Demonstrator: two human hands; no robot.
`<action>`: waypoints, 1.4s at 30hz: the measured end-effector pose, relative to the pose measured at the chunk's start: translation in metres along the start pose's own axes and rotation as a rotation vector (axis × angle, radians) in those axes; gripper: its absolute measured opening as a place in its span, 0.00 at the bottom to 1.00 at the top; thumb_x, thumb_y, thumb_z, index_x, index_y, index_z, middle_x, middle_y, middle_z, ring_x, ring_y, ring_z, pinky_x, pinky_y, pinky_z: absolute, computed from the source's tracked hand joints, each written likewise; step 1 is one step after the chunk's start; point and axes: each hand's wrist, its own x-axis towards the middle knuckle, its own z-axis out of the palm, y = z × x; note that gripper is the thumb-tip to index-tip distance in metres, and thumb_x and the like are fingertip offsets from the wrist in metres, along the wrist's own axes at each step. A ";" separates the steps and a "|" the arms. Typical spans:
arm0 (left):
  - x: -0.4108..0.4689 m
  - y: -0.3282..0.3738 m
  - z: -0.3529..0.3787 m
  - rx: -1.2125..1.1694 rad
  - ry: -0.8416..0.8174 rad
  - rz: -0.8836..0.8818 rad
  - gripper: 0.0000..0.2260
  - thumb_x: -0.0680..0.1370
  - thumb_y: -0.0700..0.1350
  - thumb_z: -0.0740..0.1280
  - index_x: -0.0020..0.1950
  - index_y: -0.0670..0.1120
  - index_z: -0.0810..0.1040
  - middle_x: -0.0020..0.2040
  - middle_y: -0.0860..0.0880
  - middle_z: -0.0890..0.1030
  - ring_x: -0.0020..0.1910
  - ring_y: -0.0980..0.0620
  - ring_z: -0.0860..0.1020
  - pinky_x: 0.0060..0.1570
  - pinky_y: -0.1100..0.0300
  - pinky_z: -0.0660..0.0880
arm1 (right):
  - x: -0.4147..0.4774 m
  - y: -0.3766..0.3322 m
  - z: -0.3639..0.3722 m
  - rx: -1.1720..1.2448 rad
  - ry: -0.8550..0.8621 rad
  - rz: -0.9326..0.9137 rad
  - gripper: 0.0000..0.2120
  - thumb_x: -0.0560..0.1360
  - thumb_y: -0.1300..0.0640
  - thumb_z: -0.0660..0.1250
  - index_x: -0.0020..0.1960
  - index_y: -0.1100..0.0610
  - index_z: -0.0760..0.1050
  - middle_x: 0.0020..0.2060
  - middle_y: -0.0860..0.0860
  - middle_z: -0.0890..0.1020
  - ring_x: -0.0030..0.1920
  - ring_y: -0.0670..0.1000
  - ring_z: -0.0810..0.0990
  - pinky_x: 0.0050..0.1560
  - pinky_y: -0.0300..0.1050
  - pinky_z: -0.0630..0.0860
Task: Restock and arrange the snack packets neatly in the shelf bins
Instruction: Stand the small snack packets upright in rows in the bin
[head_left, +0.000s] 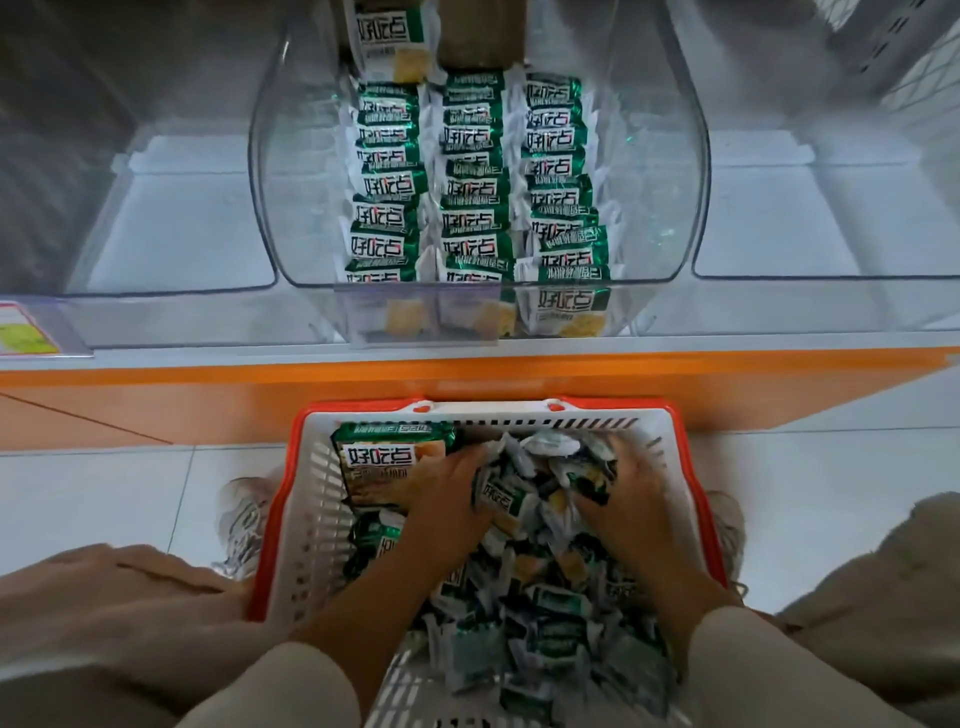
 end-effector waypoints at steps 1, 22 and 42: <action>0.003 0.000 0.003 -0.009 -0.014 -0.027 0.29 0.75 0.45 0.71 0.75 0.49 0.68 0.68 0.48 0.74 0.64 0.48 0.74 0.58 0.71 0.63 | 0.003 0.005 0.005 0.005 -0.030 0.025 0.48 0.64 0.31 0.70 0.75 0.55 0.61 0.73 0.58 0.65 0.73 0.60 0.62 0.72 0.59 0.60; -0.005 0.028 -0.019 0.083 0.133 -0.108 0.12 0.79 0.57 0.66 0.53 0.52 0.83 0.41 0.52 0.80 0.41 0.52 0.80 0.35 0.64 0.69 | 0.000 0.000 0.006 0.104 -0.209 0.015 0.39 0.61 0.38 0.77 0.65 0.54 0.68 0.59 0.52 0.77 0.59 0.54 0.77 0.56 0.53 0.76; -0.086 0.105 -0.096 -1.109 -0.003 -0.246 0.27 0.71 0.44 0.78 0.62 0.55 0.66 0.57 0.44 0.82 0.48 0.46 0.84 0.43 0.50 0.81 | -0.105 -0.099 -0.076 0.850 -0.417 -0.059 0.44 0.61 0.46 0.80 0.72 0.50 0.65 0.60 0.52 0.80 0.55 0.53 0.82 0.60 0.57 0.77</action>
